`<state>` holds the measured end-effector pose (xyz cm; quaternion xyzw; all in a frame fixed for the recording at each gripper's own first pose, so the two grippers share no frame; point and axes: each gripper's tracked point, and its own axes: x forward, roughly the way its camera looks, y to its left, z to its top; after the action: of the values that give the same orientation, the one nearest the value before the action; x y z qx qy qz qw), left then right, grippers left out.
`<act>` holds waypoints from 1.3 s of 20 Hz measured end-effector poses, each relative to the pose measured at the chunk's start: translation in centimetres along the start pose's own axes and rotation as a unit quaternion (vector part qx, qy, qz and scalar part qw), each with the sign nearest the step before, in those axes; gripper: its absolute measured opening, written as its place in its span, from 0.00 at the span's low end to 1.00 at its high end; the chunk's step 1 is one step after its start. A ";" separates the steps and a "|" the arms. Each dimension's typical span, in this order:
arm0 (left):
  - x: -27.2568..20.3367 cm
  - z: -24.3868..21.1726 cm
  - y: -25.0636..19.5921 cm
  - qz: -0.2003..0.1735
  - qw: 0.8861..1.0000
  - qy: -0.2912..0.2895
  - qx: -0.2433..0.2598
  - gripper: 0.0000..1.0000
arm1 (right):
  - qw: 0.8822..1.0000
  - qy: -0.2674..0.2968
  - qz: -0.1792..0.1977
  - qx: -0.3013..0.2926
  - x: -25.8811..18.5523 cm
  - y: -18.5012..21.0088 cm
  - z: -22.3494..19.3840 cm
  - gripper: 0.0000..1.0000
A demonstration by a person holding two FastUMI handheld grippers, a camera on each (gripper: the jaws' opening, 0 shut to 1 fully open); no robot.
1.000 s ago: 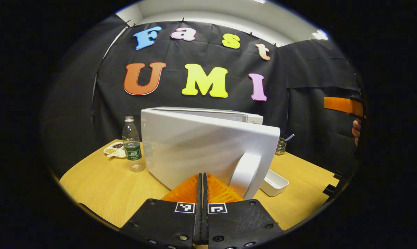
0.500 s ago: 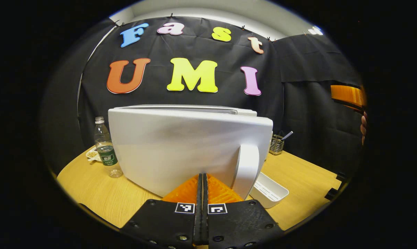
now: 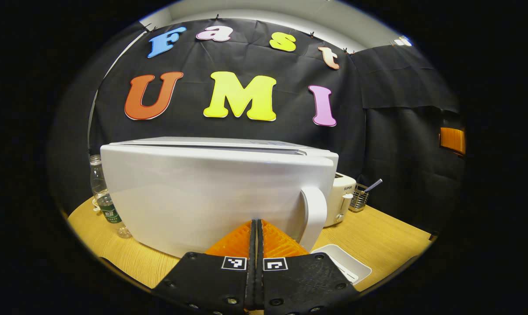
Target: Open the microwave oven with the left hand, put the food in, and close the microwave oven.
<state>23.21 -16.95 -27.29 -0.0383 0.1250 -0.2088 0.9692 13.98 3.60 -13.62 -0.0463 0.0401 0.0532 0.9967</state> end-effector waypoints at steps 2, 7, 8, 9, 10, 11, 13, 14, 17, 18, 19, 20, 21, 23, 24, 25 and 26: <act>1.7 0.3 -0.3 0.003 1.000 -0.002 -0.001 0.00 | 1.000 0.007 -0.003 0.001 0.3 -0.3 -0.3 1.00; 4.3 0.4 0.5 0.029 0.999 0.012 -0.044 0.00 | 1.000 0.013 -0.024 0.000 -0.7 -1.4 0.2 1.00; 4.4 0.4 0.5 0.028 0.999 0.014 -0.044 0.01 | 0.999 0.014 -0.029 0.002 -1.2 -1.5 0.2 1.00; 4.3 0.3 0.4 0.029 0.999 0.013 -0.043 0.01 | 0.999 0.011 -0.032 0.005 -1.7 -1.6 0.6 1.00; 4.4 0.4 0.4 0.032 0.999 0.009 -0.038 0.01 | 0.999 0.010 -0.037 0.006 -2.1 -1.7 0.9 1.00; 4.3 0.3 0.4 0.034 0.999 0.009 -0.034 0.01 | 0.999 0.009 -0.040 0.005 -2.6 -1.8 1.1 1.00; 4.3 0.3 0.4 0.038 0.999 0.006 -0.035 0.01 | 0.999 0.010 -0.041 0.001 -3.4 -1.5 1.5 1.00; 4.3 0.4 0.5 0.039 0.999 0.005 -0.034 0.01 | 0.999 0.007 -0.039 -0.001 -3.8 -1.2 2.0 1.00; 4.3 0.4 0.4 0.040 0.999 0.006 -0.034 0.01 | 0.999 0.001 -0.037 -0.010 -5.0 -0.5 2.7 1.00; 4.2 0.3 0.3 0.039 0.999 0.011 -0.033 0.01 | 0.999 -0.001 -0.034 -0.009 -5.5 -0.2 2.9 1.00; 4.0 -0.1 0.4 0.043 0.998 0.021 -0.031 0.01 | 0.999 -0.001 -0.032 -0.006 -5.9 -0.1 2.9 1.00; 3.5 -0.2 0.5 0.047 0.998 0.029 -0.033 0.01 | 0.999 -0.002 -0.034 -0.003 -6.3 -0.2 2.9 1.00; 2.6 -0.1 0.4 0.049 0.997 0.032 -0.040 0.01 | 0.999 -0.001 -0.037 -0.001 -6.7 -0.5 2.8 1.00; 0.4 1.0 -0.2 0.046 0.997 0.027 -0.051 0.01 | 0.999 0.001 -0.038 0.005 -7.6 -0.8 2.7 1.00; -0.9 2.0 -0.2 0.052 0.997 0.017 -0.047 0.01 | 0.999 0.003 -0.037 0.008 -8.0 -0.9 2.5 1.00; -2.2 3.1 -0.3 0.055 0.998 0.007 -0.042 0.00 | 0.999 0.003 -0.035 0.012 -8.4 -0.9 2.4 1.00; -3.6 4.2 -0.6 0.055 0.998 -0.004 -0.039 0.00 | 0.999 0.003 -0.033 0.014 -8.8 -1.0 2.5 1.00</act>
<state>20.85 -15.91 -22.34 -0.0702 0.1316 -0.1495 0.9774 5.57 1.93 -10.35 -0.0336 0.0426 0.0193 0.9983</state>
